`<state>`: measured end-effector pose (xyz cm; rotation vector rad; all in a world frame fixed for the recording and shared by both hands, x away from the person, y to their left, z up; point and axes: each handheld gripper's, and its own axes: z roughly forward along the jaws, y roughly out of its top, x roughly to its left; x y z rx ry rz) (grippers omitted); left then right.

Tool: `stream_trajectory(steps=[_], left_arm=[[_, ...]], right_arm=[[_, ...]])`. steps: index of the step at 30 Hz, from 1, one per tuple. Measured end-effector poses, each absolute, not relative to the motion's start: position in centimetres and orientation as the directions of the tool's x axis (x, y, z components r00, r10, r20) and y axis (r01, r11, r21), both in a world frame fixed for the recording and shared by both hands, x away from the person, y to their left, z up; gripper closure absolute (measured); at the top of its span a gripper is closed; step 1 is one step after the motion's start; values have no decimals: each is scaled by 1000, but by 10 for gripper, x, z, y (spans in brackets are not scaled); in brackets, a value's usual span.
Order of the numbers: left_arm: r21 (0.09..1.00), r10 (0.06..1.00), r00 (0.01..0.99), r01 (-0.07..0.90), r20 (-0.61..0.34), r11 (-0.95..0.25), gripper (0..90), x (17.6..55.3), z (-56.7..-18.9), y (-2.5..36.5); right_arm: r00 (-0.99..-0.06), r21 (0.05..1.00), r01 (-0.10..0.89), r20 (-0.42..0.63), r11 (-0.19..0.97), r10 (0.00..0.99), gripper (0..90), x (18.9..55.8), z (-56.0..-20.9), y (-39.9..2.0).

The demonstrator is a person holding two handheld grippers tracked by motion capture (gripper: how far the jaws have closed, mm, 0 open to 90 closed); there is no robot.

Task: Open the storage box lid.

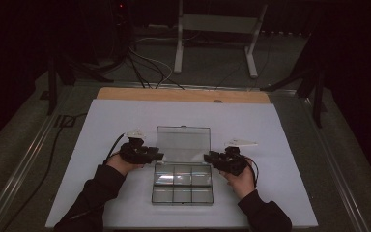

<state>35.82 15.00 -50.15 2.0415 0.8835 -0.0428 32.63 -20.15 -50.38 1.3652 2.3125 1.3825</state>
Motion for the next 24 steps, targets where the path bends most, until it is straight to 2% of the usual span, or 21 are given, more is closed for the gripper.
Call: stream_trajectory(steps=[5,13,18,22,23,24], left_arm=[[669,599,695,666,-397,-330,600,360,-504,150],[604,626,629,739,-462,-297,519,365,-509,151],[624,622,659,710,-423,-328,511,362,-507,148],[642,611,670,697,-422,-321,450,360,-504,147],[656,604,679,686,-418,-316,450,359,-502,146],[669,598,687,675,-413,-313,405,358,-500,145]], right_arm=[[-571,739,653,337,165,748,615,328,-505,-202],[-554,716,680,360,159,750,612,330,-509,-203],[-549,705,691,370,158,750,598,330,-511,-202],[-552,707,691,379,153,743,549,330,-510,-202],[-555,710,688,379,152,741,529,329,-510,-201],[-557,714,684,380,148,738,475,328,-509,-201]])
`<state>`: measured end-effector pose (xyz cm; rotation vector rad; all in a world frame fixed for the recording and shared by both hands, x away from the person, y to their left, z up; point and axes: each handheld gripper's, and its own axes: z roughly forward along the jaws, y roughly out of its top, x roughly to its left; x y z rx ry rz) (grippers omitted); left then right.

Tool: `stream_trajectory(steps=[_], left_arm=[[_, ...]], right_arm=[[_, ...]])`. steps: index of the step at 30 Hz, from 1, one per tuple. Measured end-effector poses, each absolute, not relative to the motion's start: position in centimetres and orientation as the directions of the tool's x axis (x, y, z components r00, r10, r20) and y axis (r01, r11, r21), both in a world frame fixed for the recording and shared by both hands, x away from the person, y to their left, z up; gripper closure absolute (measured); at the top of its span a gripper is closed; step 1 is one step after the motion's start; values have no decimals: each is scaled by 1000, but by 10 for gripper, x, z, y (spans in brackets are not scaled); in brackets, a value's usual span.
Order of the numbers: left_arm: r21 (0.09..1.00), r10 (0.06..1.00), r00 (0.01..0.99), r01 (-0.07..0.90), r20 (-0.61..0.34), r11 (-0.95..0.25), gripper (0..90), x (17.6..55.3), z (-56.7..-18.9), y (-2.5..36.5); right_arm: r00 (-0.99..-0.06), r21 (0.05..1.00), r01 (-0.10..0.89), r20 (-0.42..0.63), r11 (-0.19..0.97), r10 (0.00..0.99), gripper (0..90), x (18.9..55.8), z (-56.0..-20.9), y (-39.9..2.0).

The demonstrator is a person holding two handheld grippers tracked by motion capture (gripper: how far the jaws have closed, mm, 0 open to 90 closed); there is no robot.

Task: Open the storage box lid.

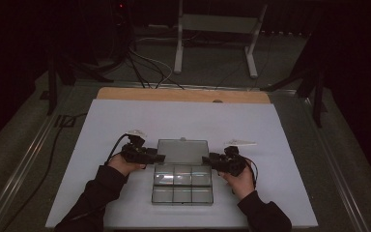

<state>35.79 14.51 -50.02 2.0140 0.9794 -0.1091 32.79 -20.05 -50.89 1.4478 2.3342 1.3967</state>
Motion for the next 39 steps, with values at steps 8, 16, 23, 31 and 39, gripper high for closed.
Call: stream_trajectory(steps=[8,16,23,31,39], left_arm=[[734,531,776,572,-339,-367,142,348,-490,139],[747,526,802,529,-284,-403,24,339,-476,138],[768,495,832,483,-252,-421,24,332,-463,138],[790,485,844,452,-229,-415,24,327,-451,143],[804,491,843,442,-220,-398,24,326,-443,154]], right_arm=[[-581,745,656,392,124,713,337,323,-499,-200],[-658,774,614,393,156,642,188,316,-494,-207],[-660,780,609,400,141,636,139,309,-491,-214],[-663,795,590,379,140,646,107,297,-485,-228],[-662,800,585,378,132,647,60,290,-488,-236]])
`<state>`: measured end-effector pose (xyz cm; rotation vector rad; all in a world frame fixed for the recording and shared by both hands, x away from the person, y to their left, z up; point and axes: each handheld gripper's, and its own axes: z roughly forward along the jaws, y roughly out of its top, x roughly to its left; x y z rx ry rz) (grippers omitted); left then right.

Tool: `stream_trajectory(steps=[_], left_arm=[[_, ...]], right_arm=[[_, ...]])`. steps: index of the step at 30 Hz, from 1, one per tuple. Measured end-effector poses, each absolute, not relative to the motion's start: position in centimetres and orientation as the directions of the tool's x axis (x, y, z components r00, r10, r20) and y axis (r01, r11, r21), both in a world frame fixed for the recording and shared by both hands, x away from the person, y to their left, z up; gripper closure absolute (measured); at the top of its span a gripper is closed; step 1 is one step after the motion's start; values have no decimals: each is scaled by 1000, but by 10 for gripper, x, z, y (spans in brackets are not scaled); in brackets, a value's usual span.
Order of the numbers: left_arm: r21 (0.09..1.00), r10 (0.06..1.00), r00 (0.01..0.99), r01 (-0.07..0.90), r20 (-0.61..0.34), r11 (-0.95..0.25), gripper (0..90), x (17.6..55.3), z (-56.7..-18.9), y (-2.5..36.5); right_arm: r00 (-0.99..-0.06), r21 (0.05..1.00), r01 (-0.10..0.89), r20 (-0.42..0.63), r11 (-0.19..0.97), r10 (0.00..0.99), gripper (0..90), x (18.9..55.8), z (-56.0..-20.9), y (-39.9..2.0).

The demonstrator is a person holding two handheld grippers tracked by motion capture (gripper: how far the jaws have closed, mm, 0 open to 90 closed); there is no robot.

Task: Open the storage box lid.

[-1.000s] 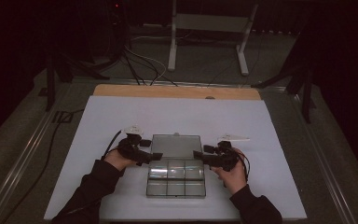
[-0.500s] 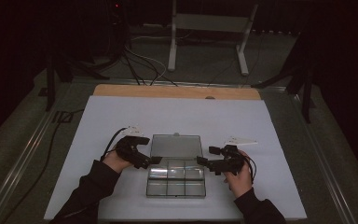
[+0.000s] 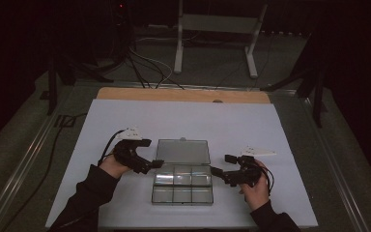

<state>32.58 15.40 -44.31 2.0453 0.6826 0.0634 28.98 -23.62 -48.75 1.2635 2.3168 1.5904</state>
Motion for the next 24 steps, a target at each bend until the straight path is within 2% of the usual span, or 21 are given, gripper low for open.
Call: stream_trajectory(steps=[4,24], left_arm=[[811,498,840,437,-214,-389,24,325,-440,159],[834,524,827,428,-206,-348,24,318,-430,185]], right_arm=[[-665,800,585,380,131,643,38,287,-488,-239],[-658,817,567,372,106,654,37,271,-488,-265]])
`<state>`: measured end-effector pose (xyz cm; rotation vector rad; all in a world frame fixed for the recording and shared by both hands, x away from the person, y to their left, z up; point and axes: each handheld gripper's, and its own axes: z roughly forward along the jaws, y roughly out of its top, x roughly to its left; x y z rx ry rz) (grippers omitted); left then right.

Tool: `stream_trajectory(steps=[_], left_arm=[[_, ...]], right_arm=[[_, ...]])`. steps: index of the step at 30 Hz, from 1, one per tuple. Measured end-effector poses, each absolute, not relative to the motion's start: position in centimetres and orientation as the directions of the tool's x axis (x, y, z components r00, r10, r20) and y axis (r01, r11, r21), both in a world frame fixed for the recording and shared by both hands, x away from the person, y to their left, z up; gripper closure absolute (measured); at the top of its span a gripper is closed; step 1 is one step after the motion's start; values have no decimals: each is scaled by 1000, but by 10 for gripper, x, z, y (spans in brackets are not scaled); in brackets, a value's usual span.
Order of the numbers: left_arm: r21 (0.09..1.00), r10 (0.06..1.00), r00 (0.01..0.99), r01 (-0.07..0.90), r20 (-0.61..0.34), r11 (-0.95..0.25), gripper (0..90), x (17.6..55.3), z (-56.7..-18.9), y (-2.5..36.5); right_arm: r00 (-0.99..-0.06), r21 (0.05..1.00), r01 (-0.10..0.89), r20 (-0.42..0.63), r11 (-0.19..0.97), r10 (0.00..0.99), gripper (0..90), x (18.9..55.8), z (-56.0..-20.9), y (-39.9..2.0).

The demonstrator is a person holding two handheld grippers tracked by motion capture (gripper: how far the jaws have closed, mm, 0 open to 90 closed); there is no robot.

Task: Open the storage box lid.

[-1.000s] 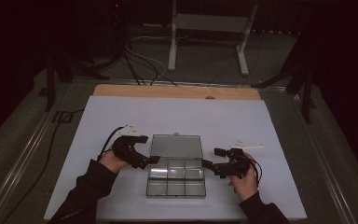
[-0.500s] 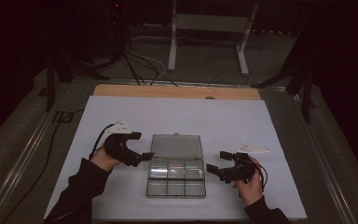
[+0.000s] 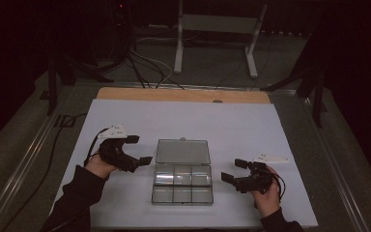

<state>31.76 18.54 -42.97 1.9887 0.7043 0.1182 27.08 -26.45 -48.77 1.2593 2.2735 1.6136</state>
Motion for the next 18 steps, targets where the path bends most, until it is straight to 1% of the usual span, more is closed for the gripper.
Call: stream_trajectory(steps=[10,12,14,18], left_arm=[[853,545,816,415,-194,-317,24,312,-428,199],[848,551,810,426,-201,-316,25,311,-429,201],[851,573,799,420,-182,-316,25,310,-430,203],[854,590,785,429,-191,-295,25,309,-433,210]], right_arm=[[-642,820,567,376,84,668,32,266,-491,-278],[-640,820,566,373,84,672,32,266,-491,-279],[-640,823,563,374,78,671,33,266,-491,-280],[-645,825,560,374,79,666,33,267,-491,-281]])
